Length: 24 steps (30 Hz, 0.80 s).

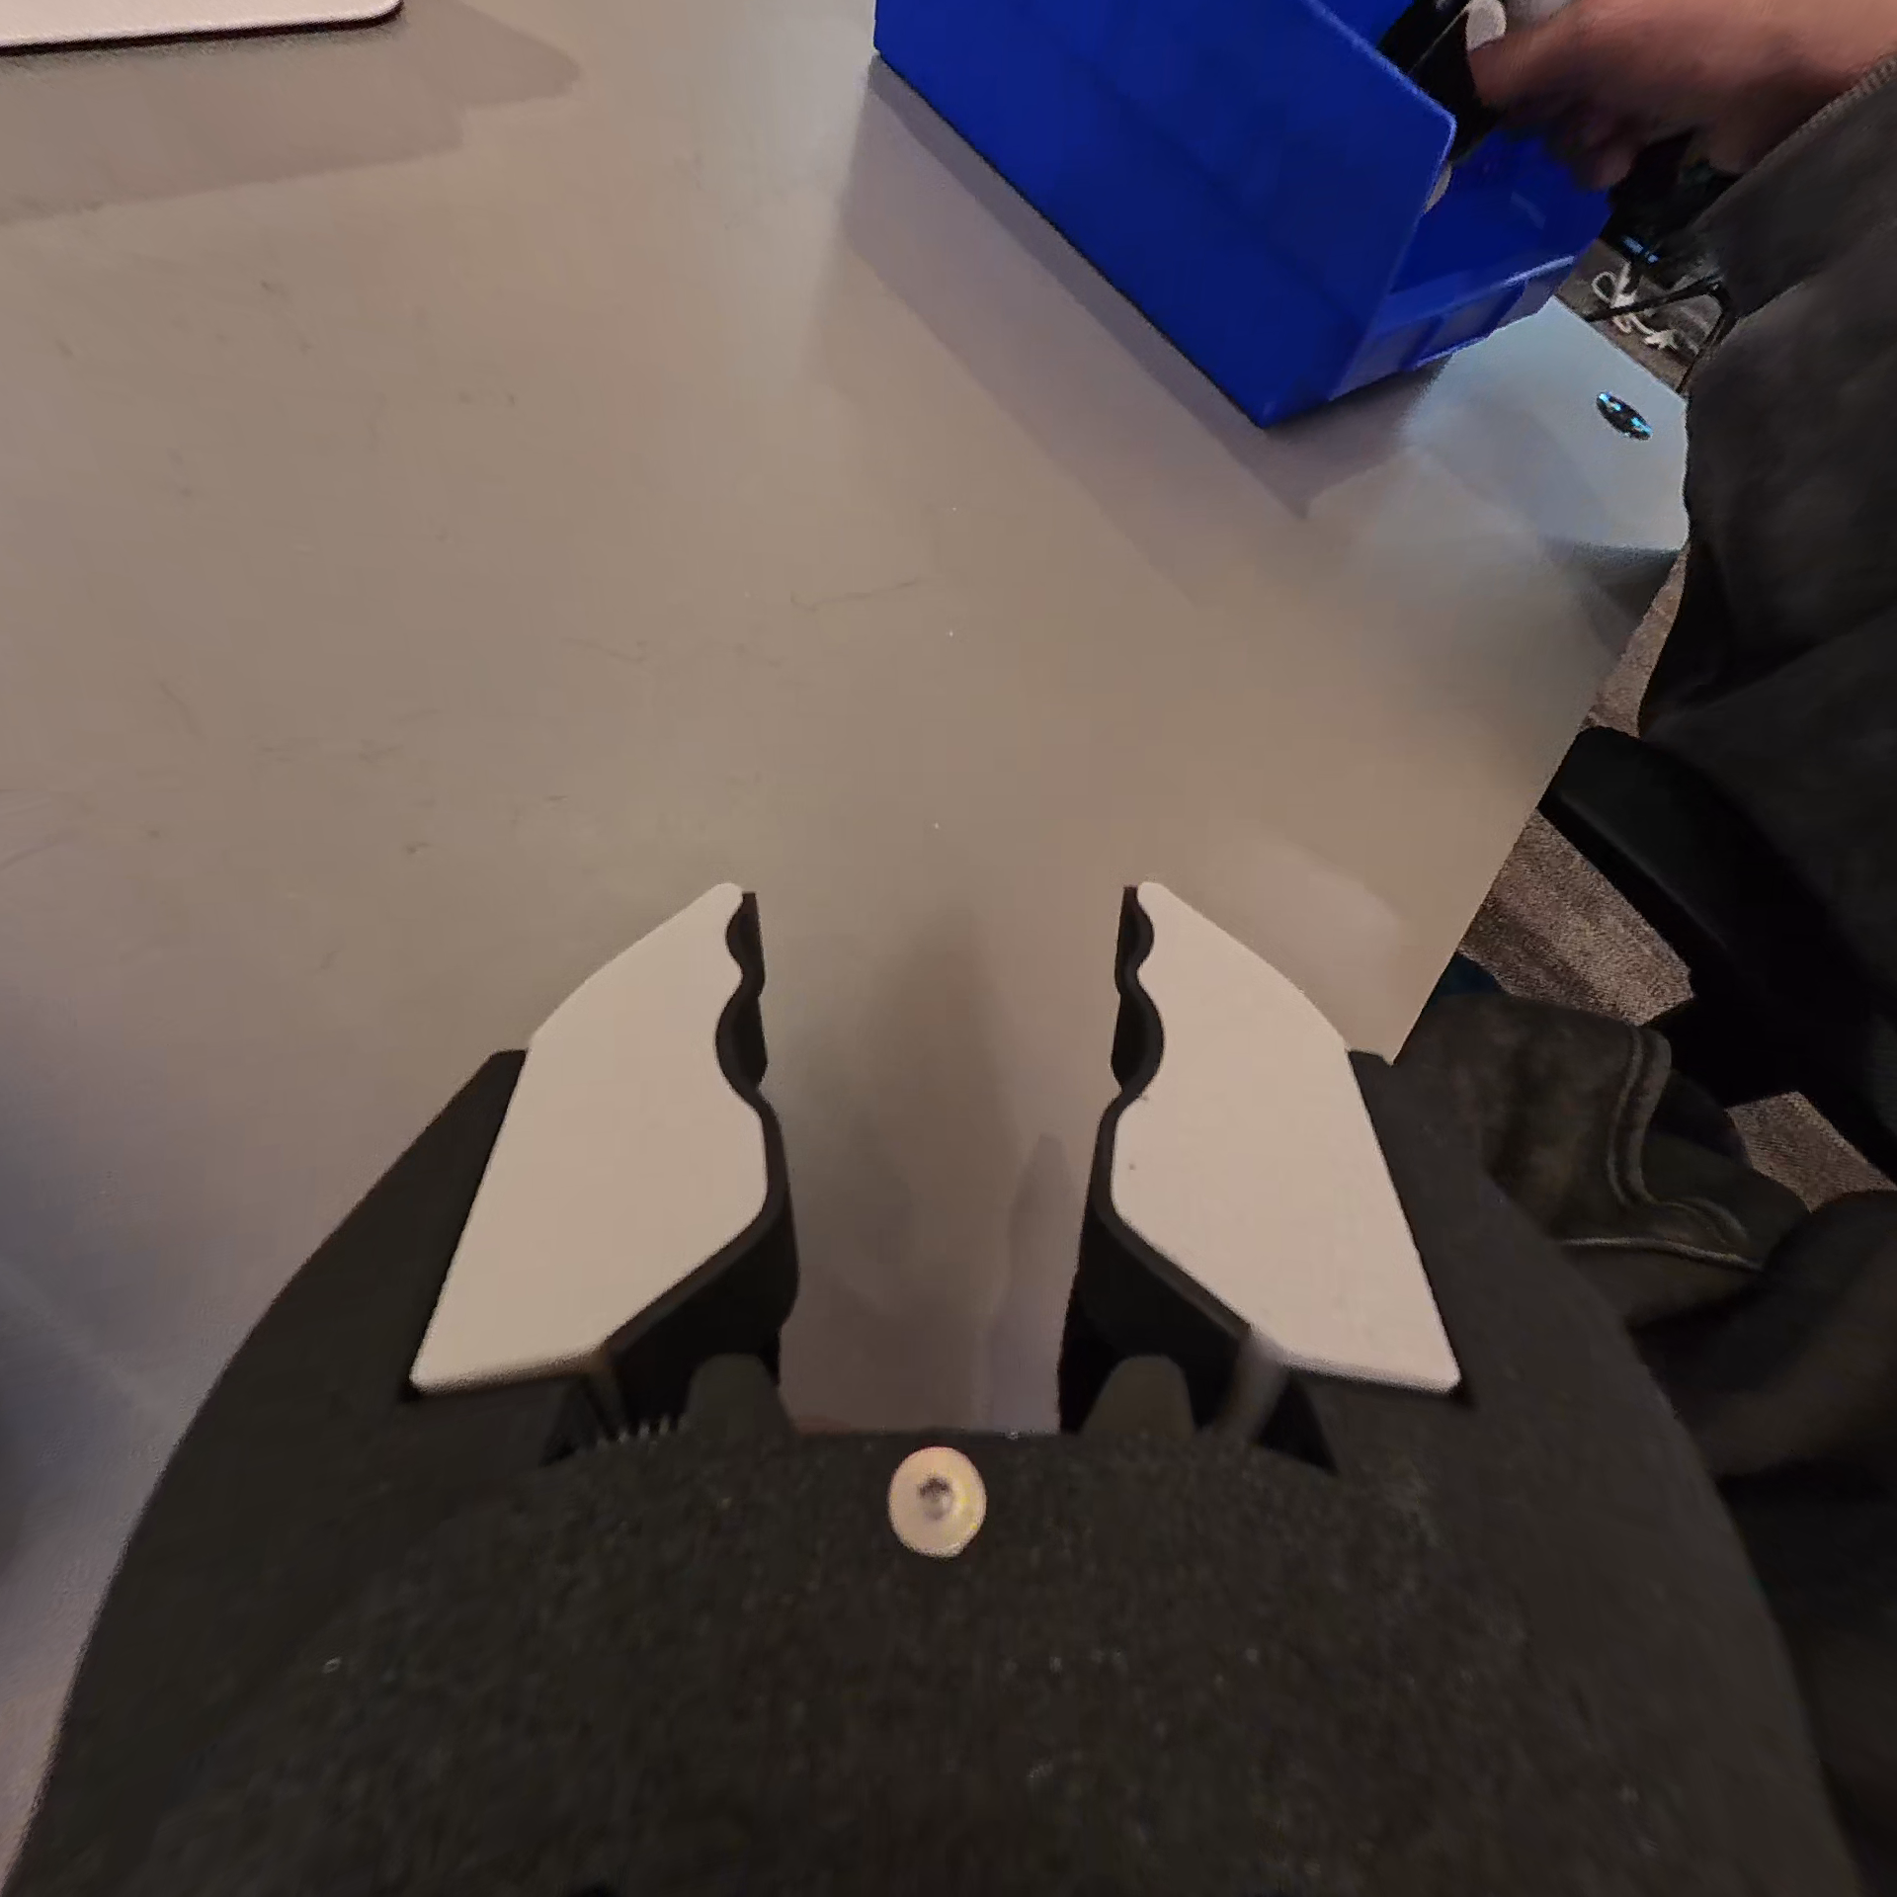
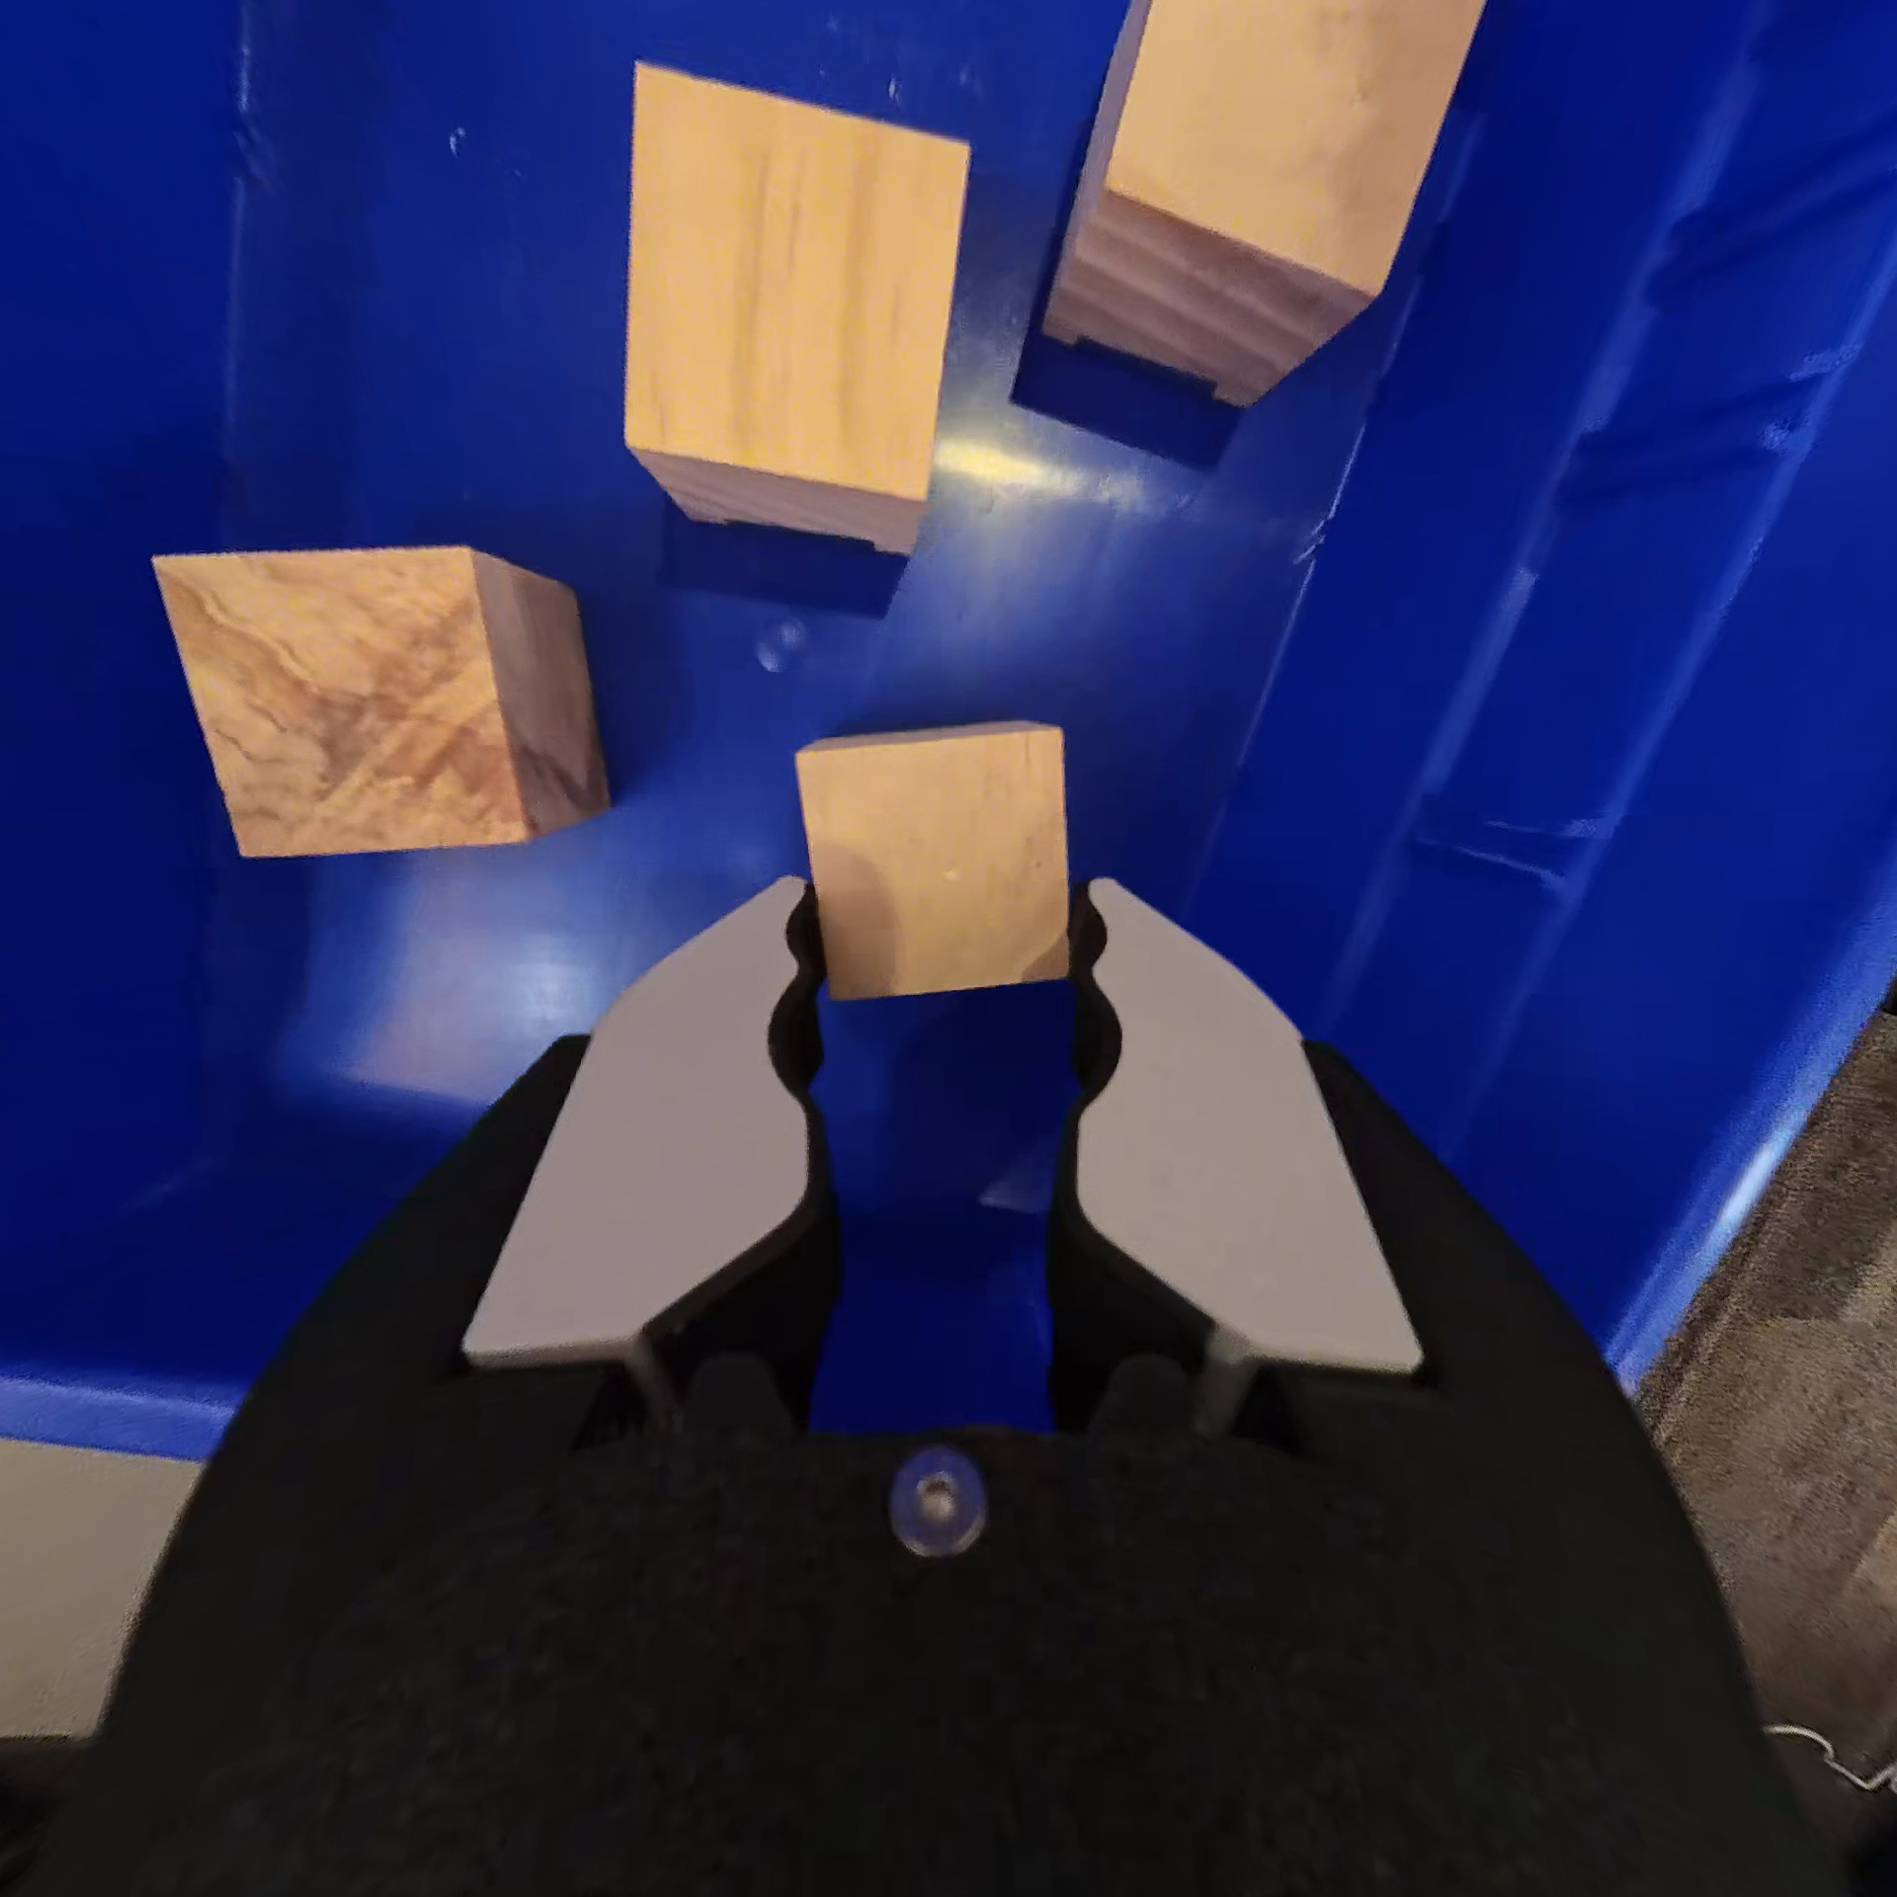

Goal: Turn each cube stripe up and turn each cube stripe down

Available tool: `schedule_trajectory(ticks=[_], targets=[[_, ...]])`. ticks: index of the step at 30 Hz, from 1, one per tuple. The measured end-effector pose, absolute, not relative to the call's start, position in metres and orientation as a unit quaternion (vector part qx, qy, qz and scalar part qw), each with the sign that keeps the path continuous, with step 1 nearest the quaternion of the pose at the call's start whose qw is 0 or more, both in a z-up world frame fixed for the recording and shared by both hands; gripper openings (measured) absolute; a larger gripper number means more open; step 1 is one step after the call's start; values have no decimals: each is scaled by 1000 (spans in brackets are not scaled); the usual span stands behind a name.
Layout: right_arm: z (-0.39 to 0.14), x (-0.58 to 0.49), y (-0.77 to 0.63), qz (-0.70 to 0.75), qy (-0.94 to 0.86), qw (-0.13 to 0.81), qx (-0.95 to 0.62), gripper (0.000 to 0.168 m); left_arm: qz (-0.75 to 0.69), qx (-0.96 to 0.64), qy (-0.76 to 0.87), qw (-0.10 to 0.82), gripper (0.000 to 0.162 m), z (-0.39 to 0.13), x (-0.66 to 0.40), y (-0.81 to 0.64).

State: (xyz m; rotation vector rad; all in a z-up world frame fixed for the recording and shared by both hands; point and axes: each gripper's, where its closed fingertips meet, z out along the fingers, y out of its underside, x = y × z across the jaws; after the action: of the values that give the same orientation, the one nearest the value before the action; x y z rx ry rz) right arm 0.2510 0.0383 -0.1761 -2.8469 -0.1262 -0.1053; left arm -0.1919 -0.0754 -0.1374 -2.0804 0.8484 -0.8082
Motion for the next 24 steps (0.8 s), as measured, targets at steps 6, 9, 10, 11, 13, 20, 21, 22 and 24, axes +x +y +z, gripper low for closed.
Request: schedule_trajectory(ticks=[6, 9, 10, 11, 13, 20, 21, 22, 24], targets=[[-98, 244, 31, -84, -37, 274, -957, 69, -312, -809, 332, 372, 66, -136, -193, -75], [-33, 166, 22, 37, -95, 442, -891, 64, -315, -809, 328, 373, 66, -135, -193, -74], [-19, 127, 14, 98, -129, 486, -859, 64, -317, -808, 329, 372, 66, -134, -193, -74], [-11, 83, 2, 169, -168, 514, -824, 64, -318, -808, 328, 371, 66, -134, -193, -74], [-10, 0, -29, 318, -227, 535, -749, 59, -316, -809, 327, 372, 66, -134, -194, -74], [-82, -106, -64, 445, -259, 483, -708, 55, -305, -813, 322, 378, 65, -133, -197, -72], [-85, -110, -65, 458, -257, 471, -709, 56, -300, -815, 321, 378, 65, -133, -199, -72], [-89, -112, -67, 466, -256, 456, -714, 56, -293, -819, 318, 377, 65, -130, -202, -72], [-95, -110, -66, 467, -247, 446, -722, 55, -279, -826, 304, 383, 63, -116, -212, -69]])
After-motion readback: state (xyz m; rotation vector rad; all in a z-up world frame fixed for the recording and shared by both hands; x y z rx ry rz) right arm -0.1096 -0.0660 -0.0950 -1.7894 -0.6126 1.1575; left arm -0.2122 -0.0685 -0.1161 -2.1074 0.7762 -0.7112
